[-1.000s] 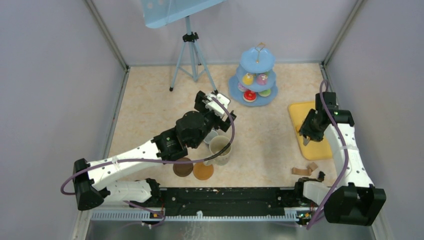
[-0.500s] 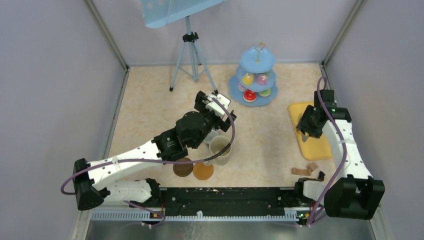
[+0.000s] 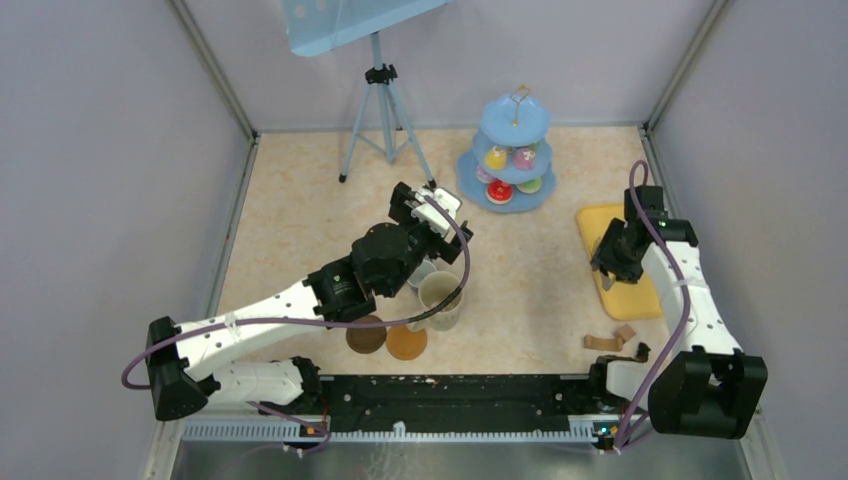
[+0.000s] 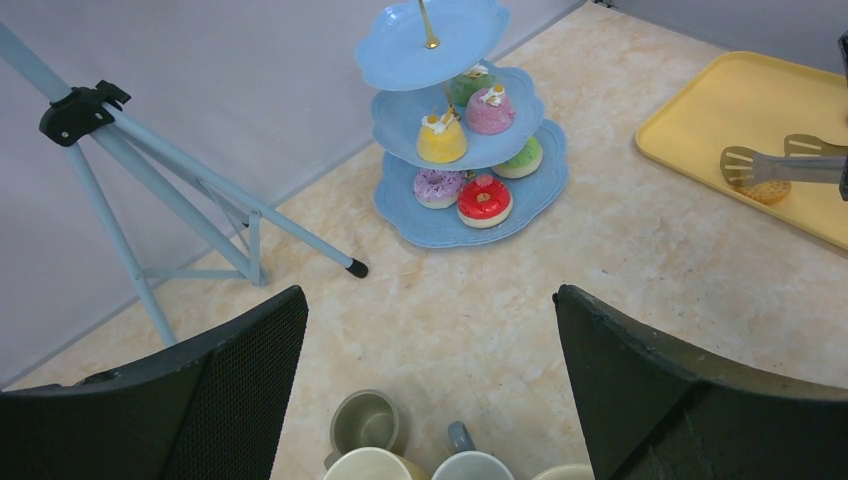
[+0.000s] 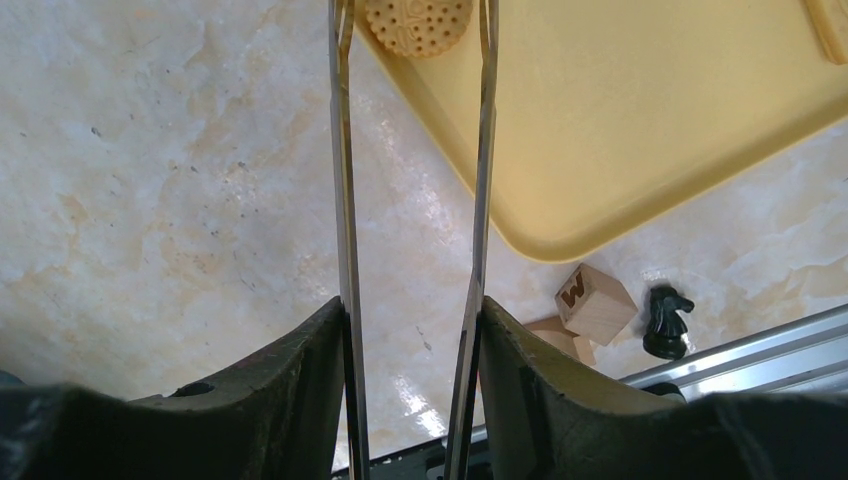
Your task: Serve the afternoon tea
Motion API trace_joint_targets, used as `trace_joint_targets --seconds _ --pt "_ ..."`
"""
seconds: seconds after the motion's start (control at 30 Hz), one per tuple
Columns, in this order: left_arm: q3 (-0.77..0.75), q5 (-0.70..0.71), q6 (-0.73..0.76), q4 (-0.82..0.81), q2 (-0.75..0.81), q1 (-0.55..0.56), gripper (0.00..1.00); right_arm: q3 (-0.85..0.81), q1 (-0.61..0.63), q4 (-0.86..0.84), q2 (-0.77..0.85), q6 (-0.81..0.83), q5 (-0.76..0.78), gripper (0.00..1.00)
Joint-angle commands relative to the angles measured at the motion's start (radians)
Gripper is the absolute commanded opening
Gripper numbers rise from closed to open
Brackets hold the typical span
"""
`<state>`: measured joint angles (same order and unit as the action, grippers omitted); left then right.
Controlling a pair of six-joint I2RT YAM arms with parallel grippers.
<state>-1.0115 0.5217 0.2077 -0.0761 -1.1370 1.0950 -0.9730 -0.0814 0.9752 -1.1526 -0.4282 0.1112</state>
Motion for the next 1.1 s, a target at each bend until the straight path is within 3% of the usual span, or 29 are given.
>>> trace_joint_targets --seconds 0.0,0.53,0.67,0.9,1.07 --pt "-0.001 0.008 -0.004 -0.048 0.011 0.005 0.99 0.017 -0.008 -0.012 0.021 0.007 0.0 0.48" --pt "-0.002 0.005 -0.004 -0.045 0.01 0.005 0.99 0.033 -0.008 -0.007 0.019 -0.007 -0.03 0.46" --pt "-0.004 0.006 -0.005 -0.045 0.008 0.005 0.99 0.021 -0.008 0.007 0.028 -0.007 -0.017 0.42" --pt "-0.004 0.006 -0.007 -0.044 0.004 0.005 0.99 -0.02 -0.008 0.01 0.074 -0.013 0.066 0.26" --pt "-0.009 0.008 -0.01 -0.039 0.006 0.005 0.99 -0.093 -0.008 -0.017 0.102 0.023 0.096 0.24"
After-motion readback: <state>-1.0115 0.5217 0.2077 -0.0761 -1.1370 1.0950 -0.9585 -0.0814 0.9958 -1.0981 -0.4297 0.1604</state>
